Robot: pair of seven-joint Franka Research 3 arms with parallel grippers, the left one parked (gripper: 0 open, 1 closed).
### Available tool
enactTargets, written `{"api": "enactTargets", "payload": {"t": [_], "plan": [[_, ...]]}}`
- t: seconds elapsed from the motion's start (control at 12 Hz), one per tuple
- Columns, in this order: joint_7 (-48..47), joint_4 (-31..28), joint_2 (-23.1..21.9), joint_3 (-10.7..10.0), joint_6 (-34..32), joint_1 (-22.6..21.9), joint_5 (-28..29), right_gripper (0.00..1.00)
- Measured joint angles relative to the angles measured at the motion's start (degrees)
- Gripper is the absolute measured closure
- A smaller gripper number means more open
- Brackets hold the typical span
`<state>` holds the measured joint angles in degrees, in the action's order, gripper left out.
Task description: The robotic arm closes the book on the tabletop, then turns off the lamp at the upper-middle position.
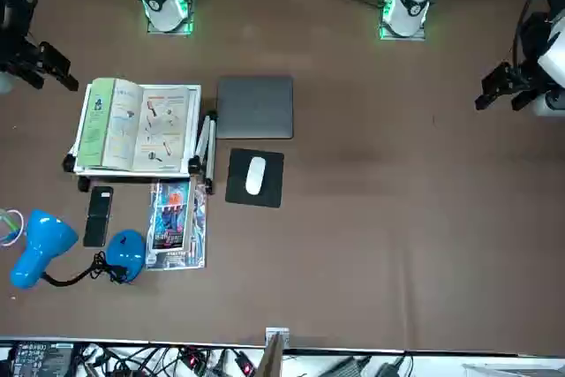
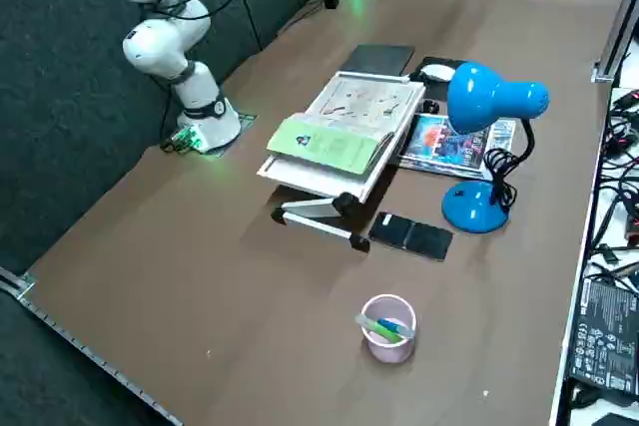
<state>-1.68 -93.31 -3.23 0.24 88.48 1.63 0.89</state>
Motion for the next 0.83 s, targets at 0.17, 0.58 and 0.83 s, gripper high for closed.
{"api": "enactTargets", "payload": {"t": [0.17,0.58,0.83], "plan": [[-0.01,0.00,0.01,0.00,-0.01,0.00,0.00,0.00],[-0.01,0.00,0.11,0.05,0.30,-0.01,0.13,0.00],[0.00,0.00,0.58,0.00,0.49,0.08,0.94,0.00]]}}
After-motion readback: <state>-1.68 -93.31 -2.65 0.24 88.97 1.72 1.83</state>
